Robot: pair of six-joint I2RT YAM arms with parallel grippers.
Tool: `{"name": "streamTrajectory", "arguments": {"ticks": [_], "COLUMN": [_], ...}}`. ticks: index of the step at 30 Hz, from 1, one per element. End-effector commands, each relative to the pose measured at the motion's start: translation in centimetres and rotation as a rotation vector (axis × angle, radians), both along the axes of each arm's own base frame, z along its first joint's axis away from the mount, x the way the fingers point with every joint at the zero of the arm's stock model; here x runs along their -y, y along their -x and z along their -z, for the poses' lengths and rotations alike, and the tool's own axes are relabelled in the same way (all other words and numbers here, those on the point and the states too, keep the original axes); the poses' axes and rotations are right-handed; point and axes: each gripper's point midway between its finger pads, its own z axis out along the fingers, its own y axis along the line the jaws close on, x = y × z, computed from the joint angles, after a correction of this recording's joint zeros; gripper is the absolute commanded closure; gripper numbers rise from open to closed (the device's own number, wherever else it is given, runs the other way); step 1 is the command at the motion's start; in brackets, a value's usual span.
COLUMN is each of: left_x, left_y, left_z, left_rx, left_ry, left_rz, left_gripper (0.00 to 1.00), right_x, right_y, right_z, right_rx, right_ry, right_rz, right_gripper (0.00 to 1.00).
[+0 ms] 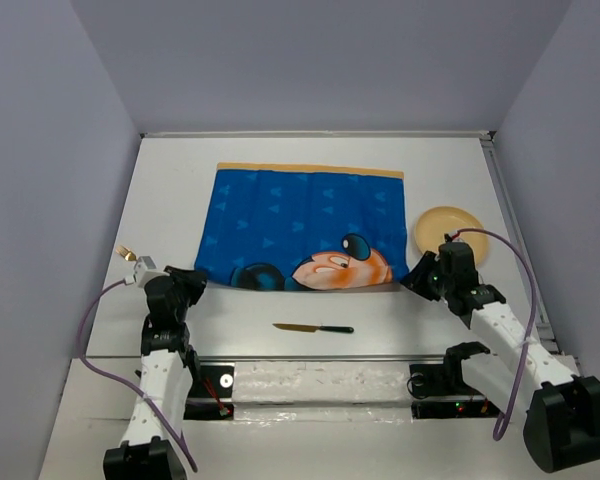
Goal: Set the dinner table for one person
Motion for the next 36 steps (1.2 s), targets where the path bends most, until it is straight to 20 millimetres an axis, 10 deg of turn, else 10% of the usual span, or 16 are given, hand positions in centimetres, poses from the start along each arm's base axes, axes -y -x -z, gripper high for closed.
{"name": "streamTrajectory", "arguments": {"ticks": [1,3,11,19,27,36], "left_x": [0.3,0.7,2.0,2.6,7.6,9.5], "left_y": [0.0,-0.6,-3.4,-2.6,-4.6,-3.1], "left_z": [-0.3,-2.2,-11.9,-8.7,-6.5,-0.4], "left_rx": [0.013,0.053,0.267,0.230,0.154,0.017], "left_ry": [0.014,0.022,-0.115,-0.131,-0.106,-0.041], "left_rz": [0.008,0.031,0.158,0.153,0.341,0.389], "left_gripper": [0.17,0.01,0.02,0.26,0.33,0.38], "right_x": [0.8,0.7,-0.6,-1.8,-6.1,-7.0], "right_y": [-0.7,-1.0,-3.0,-2.6,-3.4,-1.4], "right_z": [-2.0,-2.6,-7.9,-9.9,-2.8,2.1], "right_rx": [0.027,0.043,0.171,0.217,0.040,-0.086], "right_ry": [0.039,0.042,0.028,0.091,0.118,0.098], "right_rz": [0.020,0.001,-0.088,-0.162,-0.290,-0.292], "right_gripper": [0.51,0.41,0.34,0.42,0.90,0.94]}}
